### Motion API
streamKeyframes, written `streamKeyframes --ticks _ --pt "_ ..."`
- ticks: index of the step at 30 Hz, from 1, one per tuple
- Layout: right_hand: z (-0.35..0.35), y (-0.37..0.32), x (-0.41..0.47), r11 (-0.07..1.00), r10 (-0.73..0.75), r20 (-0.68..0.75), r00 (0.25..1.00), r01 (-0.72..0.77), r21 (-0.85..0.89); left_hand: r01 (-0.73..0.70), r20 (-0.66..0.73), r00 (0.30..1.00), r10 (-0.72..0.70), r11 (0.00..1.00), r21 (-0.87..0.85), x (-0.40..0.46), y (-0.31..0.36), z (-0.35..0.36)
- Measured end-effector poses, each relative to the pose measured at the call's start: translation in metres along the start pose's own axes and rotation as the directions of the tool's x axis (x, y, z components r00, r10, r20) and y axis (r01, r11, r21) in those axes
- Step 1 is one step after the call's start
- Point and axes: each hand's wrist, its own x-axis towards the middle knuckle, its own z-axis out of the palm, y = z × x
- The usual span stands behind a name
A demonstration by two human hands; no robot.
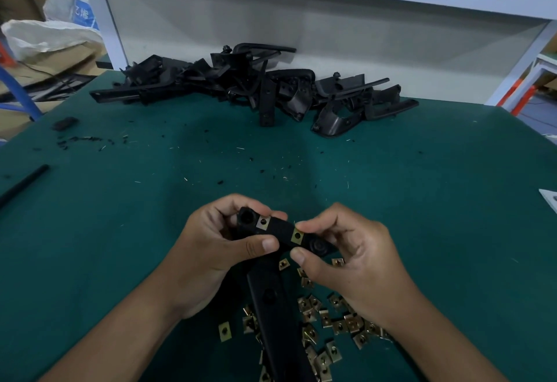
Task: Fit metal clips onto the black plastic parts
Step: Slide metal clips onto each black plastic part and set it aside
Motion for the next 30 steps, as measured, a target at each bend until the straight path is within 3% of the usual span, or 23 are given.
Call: streamKeyframes --ticks 16,30 --pt "0.0003 0.0015 0.0014 0.997 0.015 -0.052 0.999 -0.018 -0.070 -0.024 -0.074 0.997 0.031 0.996 0.086 0.0001 -0.0040 0.0047" --pt "0.0017 0.0011 0.0025 0.990 -0.060 -0.118 0.991 0.045 -0.131 -0.040 -0.027 0.999 0.042 0.996 0.076 0.0010 -0.0057 0.0033"
